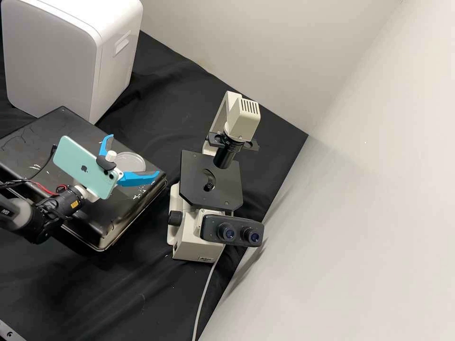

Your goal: Place the petri dish on the microscope

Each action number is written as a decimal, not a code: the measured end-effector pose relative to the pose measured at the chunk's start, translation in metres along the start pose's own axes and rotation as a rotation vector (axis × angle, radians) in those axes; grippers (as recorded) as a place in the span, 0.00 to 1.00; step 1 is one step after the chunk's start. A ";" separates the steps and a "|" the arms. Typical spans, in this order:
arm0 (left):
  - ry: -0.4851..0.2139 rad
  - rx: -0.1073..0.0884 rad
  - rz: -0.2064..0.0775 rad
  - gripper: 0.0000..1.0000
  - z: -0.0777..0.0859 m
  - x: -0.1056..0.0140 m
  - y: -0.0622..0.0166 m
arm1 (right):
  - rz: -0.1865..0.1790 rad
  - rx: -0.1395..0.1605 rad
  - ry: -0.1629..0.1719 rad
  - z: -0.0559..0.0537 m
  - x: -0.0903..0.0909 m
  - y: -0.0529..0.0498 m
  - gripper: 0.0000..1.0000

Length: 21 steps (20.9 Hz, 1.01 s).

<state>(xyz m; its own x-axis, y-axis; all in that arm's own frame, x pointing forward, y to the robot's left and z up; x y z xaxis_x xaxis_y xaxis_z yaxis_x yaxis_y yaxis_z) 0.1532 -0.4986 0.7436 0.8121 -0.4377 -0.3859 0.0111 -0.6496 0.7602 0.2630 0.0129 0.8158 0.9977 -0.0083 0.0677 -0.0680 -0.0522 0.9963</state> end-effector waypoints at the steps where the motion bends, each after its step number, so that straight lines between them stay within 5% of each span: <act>1: 0.000 0.000 0.000 1.00 0.000 0.000 0.0000 | 0.008 0.000 0.006 0.000 -0.002 0.001 1.00; 7: 0.000 0.000 0.000 1.00 0.000 0.000 0.0000 | -0.001 -0.007 0.003 0.004 -0.007 -0.001 1.00; 13: 0.000 0.000 0.000 1.00 0.000 0.000 0.0000 | -0.046 -0.008 -0.048 0.018 -0.001 -0.013 1.00; 21: 0.000 -0.001 0.000 1.00 0.000 0.000 0.0000 | -0.085 -0.008 -0.068 0.026 0.011 -0.027 1.00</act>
<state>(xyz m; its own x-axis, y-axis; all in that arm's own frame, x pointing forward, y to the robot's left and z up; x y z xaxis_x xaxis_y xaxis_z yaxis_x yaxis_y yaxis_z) 0.1531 -0.4988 0.7435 0.8118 -0.4381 -0.3860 0.0115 -0.6490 0.7607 0.2754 -0.0114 0.7888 0.9972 -0.0715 -0.0207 0.0174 -0.0471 0.9987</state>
